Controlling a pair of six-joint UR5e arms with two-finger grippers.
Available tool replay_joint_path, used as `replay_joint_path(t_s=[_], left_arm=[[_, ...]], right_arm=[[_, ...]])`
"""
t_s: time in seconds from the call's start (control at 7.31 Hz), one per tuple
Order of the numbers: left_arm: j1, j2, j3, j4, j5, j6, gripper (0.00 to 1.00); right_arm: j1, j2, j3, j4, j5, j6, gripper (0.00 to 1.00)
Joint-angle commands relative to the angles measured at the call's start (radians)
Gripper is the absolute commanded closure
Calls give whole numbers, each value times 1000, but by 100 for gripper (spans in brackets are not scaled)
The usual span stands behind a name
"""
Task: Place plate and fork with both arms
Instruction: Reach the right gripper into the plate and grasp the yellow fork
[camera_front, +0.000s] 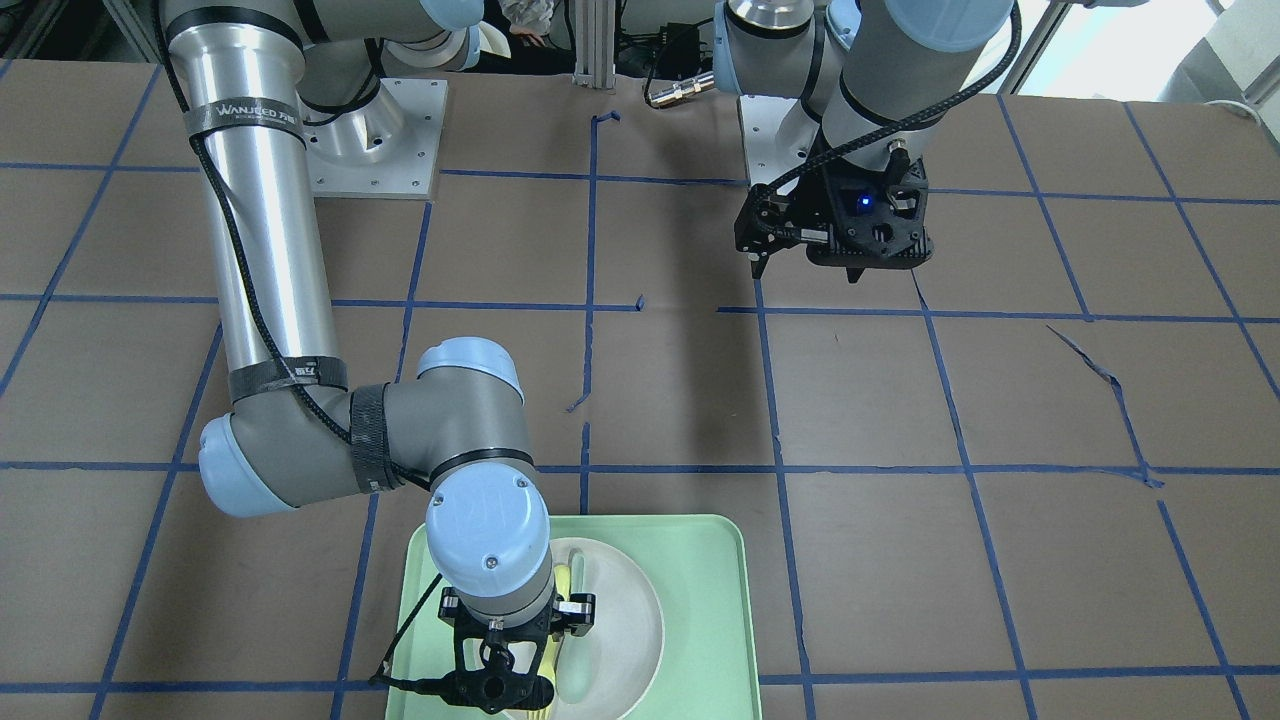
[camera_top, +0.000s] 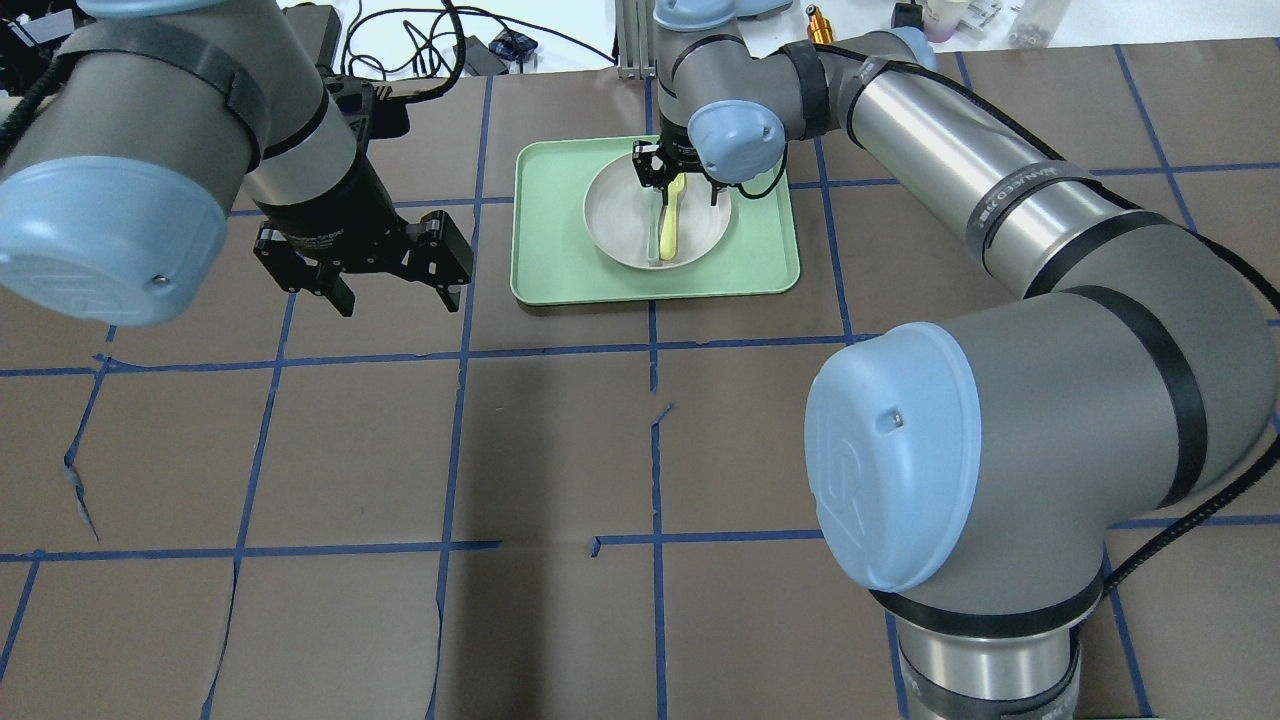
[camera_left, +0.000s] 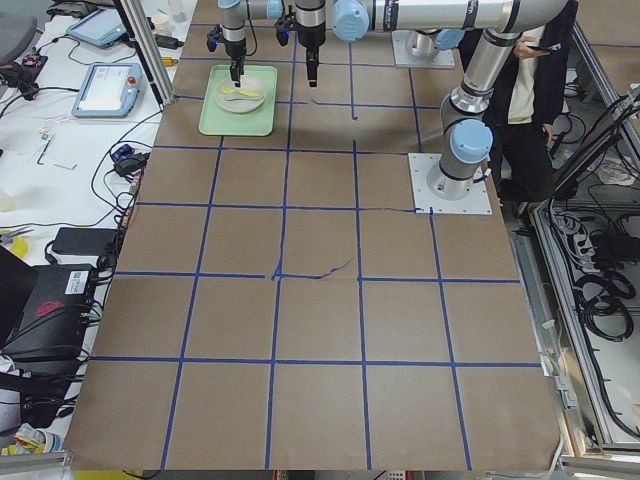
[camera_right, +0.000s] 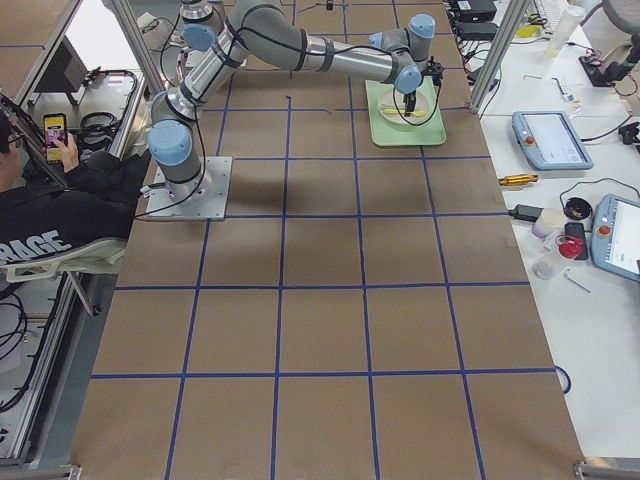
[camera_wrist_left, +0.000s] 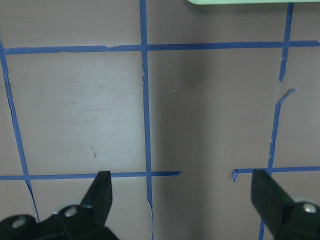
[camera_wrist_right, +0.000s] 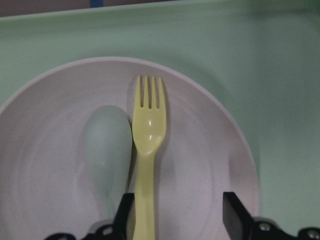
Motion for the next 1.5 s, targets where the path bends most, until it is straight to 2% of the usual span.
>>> replay_joint_path(t_s=[0.0, 1.37], left_arm=[[0, 7, 2, 3, 2, 3, 0], [2, 5, 2, 3, 2, 5, 0]], right_arm=[[1, -3, 4, 1, 6, 7, 29], [8, 22, 25, -8, 33, 7, 30]])
